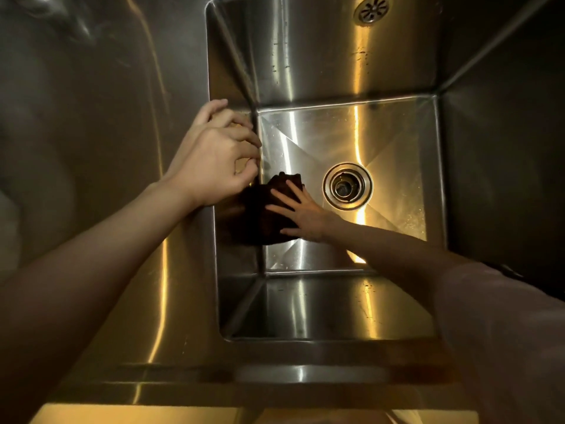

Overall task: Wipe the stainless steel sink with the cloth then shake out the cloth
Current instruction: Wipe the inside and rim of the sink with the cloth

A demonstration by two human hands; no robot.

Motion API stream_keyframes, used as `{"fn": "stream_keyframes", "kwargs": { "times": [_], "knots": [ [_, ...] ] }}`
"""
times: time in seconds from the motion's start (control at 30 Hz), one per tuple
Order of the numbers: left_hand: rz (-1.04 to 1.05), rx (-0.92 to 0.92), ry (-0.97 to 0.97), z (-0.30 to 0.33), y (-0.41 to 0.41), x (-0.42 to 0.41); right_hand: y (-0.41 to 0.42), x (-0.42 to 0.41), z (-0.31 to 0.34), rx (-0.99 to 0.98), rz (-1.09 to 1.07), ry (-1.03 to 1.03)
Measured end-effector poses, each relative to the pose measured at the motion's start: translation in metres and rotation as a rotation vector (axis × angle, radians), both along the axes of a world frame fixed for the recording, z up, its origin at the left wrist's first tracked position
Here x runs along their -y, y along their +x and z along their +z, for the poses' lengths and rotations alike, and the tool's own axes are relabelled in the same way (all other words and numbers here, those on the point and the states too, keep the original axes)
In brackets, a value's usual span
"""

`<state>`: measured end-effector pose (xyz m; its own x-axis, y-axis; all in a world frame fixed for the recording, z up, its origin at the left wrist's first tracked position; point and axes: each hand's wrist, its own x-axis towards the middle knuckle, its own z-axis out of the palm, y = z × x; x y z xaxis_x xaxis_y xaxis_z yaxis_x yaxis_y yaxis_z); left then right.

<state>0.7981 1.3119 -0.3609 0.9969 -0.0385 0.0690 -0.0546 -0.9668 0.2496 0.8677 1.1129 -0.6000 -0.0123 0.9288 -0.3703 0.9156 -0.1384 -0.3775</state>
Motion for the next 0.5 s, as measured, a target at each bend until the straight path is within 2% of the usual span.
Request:
{"fn": "stream_keyframes", "kwargs": {
  "times": [0.3, 0.4, 0.5],
  "knots": [
    [0.017, 0.044, 0.007, 0.001, 0.000, 0.001, -0.045, 0.044, 0.015, 0.014, 0.282, -0.187],
    [0.014, 0.049, 0.010, 0.000, 0.000, 0.000, -0.041, 0.035, 0.024, 0.021, 0.289, -0.235],
    [0.009, 0.056, -0.004, -0.002, -0.001, 0.000, -0.043, 0.029, 0.033, -0.075, 0.241, -0.245]
  ]
}}
